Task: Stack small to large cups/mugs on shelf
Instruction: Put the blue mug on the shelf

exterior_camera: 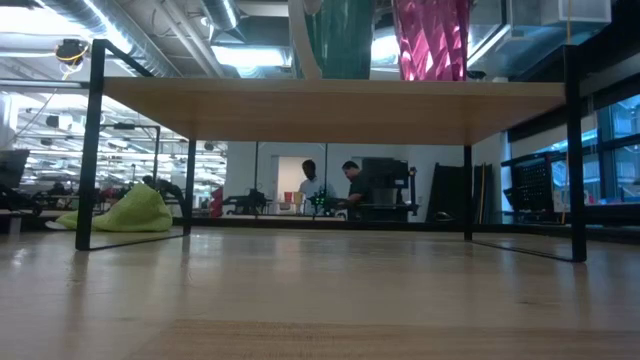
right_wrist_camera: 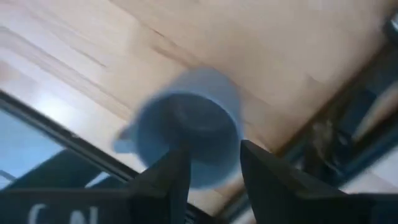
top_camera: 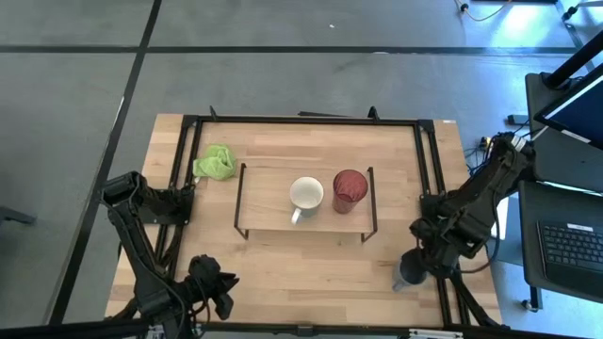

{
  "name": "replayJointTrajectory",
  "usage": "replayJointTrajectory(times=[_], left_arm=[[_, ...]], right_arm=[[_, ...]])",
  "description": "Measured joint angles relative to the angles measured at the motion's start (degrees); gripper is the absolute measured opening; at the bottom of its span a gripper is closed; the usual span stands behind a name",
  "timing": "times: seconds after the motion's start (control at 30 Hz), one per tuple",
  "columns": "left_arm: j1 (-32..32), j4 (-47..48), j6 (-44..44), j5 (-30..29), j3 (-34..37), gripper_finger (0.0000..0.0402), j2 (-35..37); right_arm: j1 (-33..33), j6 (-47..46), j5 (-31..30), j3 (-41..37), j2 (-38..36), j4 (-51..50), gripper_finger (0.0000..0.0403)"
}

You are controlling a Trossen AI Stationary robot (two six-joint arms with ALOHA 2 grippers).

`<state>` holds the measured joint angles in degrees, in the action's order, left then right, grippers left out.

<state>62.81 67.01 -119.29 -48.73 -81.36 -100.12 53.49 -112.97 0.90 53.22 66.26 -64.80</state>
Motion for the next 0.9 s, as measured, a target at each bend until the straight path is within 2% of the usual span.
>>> replayJointTrajectory(times=[0.13, 0.33, 0.6, 0.77, 0.9], left_arm=[[0.20, -0.02, 1.18, -0.04, 0.00, 0.0069, 0.00], [0.68, -1.39, 1.16, -0.04, 0.00, 0.0069, 0.00], [0.85, -0.76, 1.36, -0.52, 0.00, 0.0069, 0.00], [0.83, -0.57, 1.59, -1.74, 0.00, 0.0069, 0.00], [0.83, -2.12, 2.75, -1.53, 0.02, 0.0069, 0.22]], right_arm=[[1.93, -4.14, 3.65, -1.10, 0.00, -0.93, 0.0140], [2.32, -7.88, 4.10, -1.10, 0.29, 2.91, 0.0140], [4.02, -8.46, 6.46, -1.10, 3.10, 2.21, 0.0140], [5.86, -9.15, 6.46, -1.10, 5.14, 2.27, 0.0140], [5.94, -9.74, 3.39, -1.10, 5.99, 4.46, 0.0140]])
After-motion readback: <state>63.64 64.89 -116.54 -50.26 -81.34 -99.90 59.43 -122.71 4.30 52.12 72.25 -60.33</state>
